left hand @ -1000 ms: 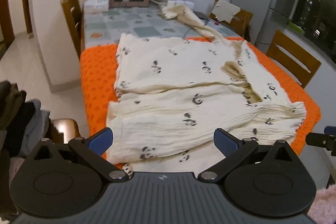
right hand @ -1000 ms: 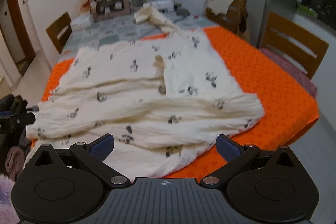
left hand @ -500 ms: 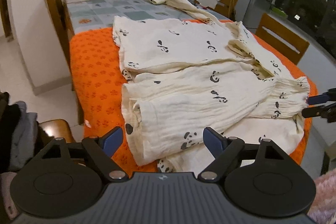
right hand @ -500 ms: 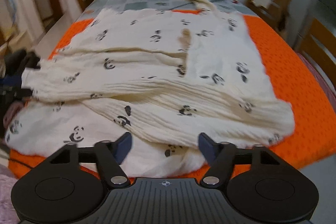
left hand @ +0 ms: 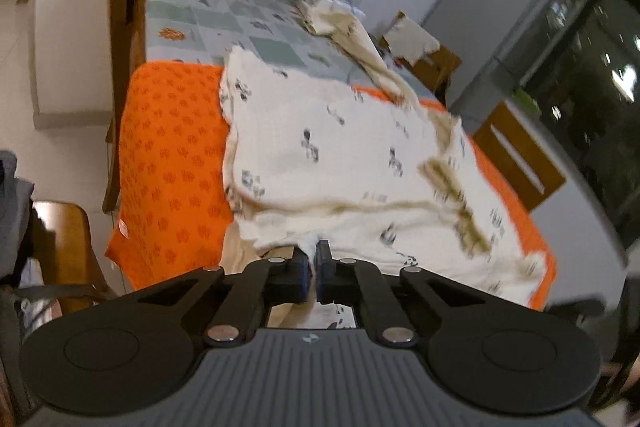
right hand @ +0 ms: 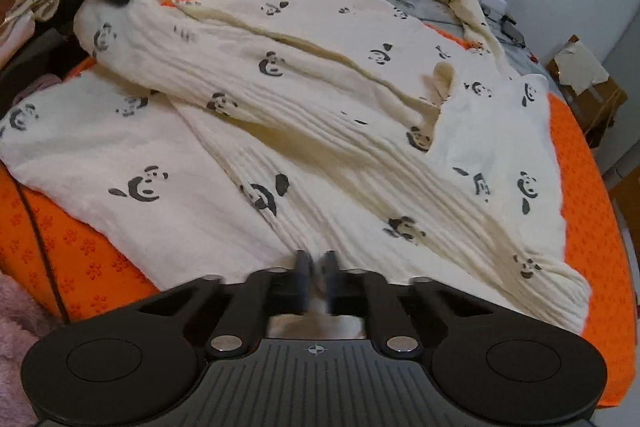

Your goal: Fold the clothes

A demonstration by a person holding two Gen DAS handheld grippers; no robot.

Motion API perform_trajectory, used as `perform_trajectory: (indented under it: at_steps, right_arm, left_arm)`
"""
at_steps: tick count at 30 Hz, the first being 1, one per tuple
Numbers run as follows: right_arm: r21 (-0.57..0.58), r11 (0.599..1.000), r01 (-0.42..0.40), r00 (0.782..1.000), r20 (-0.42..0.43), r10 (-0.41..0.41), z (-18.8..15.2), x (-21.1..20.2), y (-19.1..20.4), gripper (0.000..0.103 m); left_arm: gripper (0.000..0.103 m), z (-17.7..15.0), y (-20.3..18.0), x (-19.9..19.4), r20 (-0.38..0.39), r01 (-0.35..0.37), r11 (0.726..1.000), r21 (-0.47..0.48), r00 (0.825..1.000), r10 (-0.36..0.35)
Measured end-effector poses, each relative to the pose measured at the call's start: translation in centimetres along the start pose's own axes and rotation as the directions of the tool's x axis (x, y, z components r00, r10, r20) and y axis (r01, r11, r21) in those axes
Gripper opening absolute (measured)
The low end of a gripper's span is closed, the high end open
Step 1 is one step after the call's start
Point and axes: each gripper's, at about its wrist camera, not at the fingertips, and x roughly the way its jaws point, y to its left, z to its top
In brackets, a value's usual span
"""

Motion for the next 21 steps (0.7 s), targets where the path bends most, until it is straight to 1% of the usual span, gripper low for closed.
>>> perform_trajectory:
  at_steps: [2, 6, 8, 10, 12, 14, 17, 19, 20, 21]
  right_arm:
    - [0.023, 1.0, -0.019, 1.0, 0.018, 0.018, 0.1, -1.0, -0.6, 0.005]
    - [0.024, 0.999, -0.042, 0.997, 0.059, 0.04, 0.4, -4.3, -1.5, 0.005]
    - [0.02, 0.998, -0.058, 0.996, 0.073, 0.056, 0.3, -6.0, -1.9, 0.005]
    - [0.026, 0.997, -0.077, 0.994, 0.077, 0.075, 0.1, -7.1, -2.4, 0.005]
    - [0.028, 0.994, -0.106, 0.993, 0.062, 0.104, -0.4, -7.2, -2.6, 0.005]
    - [0.021, 0.991, -0.131, 0.991, 0.036, 0.13, -1.0, -6.6, -2.4, 0.005]
    - [0.01, 0.987, -0.159, 0.987, 0.0, 0.159, -1.9, -5.3, -1.9, 0.005]
    - [0.002, 0.985, -0.174, 0.985, -0.018, 0.174, -2.3, -4.5, -1.4, 0.005]
    - [0.0, 0.985, -0.173, 0.985, -0.022, 0.173, -2.4, -4.3, -1.2, 0.005]
    - [-0.001, 0.985, -0.172, 0.985, -0.025, 0.172, -2.5, -4.1, -1.1, 0.006]
  left_arm:
    - [0.004, 1.4, -0.5, -1.2, -0.003, 0.011, 0.999, -0.044, 1.0, -0.011]
    - [0.003, 4.0, -1.7, -3.6, -0.029, 0.017, 0.992, -0.122, 0.999, -0.02]
    - [0.003, 4.7, -2.1, -4.6, -0.048, 0.002, 0.987, -0.16, 0.999, -0.01]
    - [0.003, 5.1, -2.4, -5.0, -0.059, -0.024, 0.987, -0.156, 0.998, 0.015]
    - [0.003, 4.3, -1.9, -4.1, -0.097, -0.074, 0.987, -0.141, 0.993, 0.061]
    - [0.003, 2.9, -0.4, -2.4, -0.151, -0.107, 0.977, -0.185, 0.985, 0.079]
    - [0.004, 0.7, 1.5, -0.2, -0.196, -0.165, 0.965, -0.204, 0.973, 0.125]
    - [0.004, -0.4, 2.5, 1.2, -0.216, -0.213, 0.956, -0.2, 0.962, 0.169]
    - [0.004, -0.8, 3.0, 1.6, -0.226, -0.223, 0.953, -0.205, 0.958, 0.176]
    - [0.005, -1.2, 3.4, 1.8, -0.214, -0.228, 0.951, -0.206, 0.959, 0.184]
